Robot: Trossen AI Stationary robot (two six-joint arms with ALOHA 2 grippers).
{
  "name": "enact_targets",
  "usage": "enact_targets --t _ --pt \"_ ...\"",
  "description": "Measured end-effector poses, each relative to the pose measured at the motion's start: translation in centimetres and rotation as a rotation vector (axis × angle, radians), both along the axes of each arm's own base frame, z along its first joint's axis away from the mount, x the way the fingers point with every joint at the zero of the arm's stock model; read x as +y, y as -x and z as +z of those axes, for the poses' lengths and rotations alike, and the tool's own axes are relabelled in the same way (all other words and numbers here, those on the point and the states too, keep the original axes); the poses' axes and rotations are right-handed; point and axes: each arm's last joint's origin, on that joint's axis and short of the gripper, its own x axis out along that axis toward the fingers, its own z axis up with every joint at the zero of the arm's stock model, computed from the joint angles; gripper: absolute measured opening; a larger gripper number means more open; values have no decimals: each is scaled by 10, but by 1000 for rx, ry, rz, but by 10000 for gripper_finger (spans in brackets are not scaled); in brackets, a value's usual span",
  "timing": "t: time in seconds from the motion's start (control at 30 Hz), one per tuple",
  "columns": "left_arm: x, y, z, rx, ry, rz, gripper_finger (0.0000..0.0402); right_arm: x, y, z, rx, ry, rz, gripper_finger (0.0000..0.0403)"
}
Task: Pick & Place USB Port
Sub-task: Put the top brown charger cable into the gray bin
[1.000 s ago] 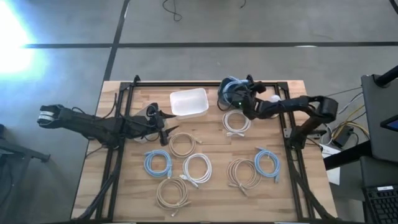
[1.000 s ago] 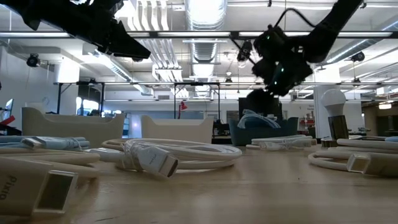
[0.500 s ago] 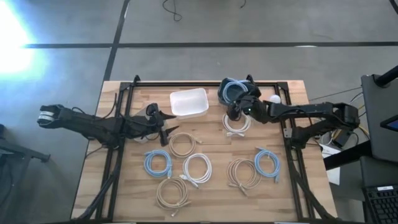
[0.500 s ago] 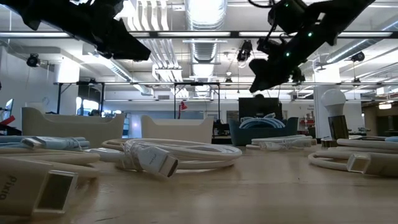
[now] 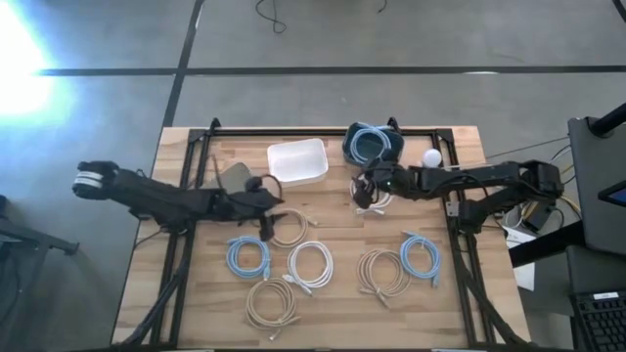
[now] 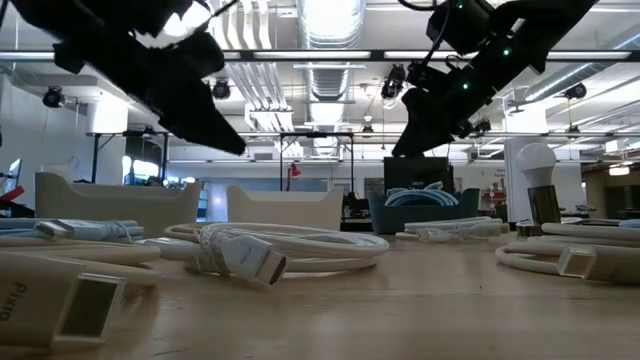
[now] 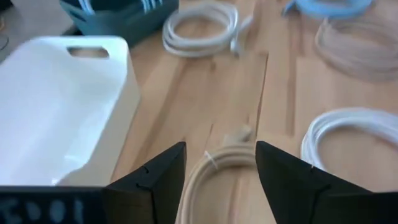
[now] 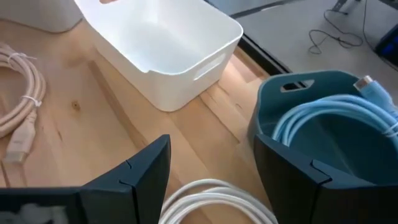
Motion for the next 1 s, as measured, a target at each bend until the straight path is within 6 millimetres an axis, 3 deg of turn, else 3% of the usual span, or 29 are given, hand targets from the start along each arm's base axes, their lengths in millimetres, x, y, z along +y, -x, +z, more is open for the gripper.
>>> enact_targets --t 0.17,0.53,0.83,1.0 --pt "2 -16 -8 191 -18 19 206 0 -2 -4 9 -14 -10 224" --pt "21 -49 -31 396 46 95 202 0 -2 -4 9 -13 -9 224" --pt "27 -58 -54 495 22 75 182 0 -2 -4 11 -12 -6 224" --pt "27 -59 -58 519 6 39 139 0 -1 -4 11 -13 -5 224"
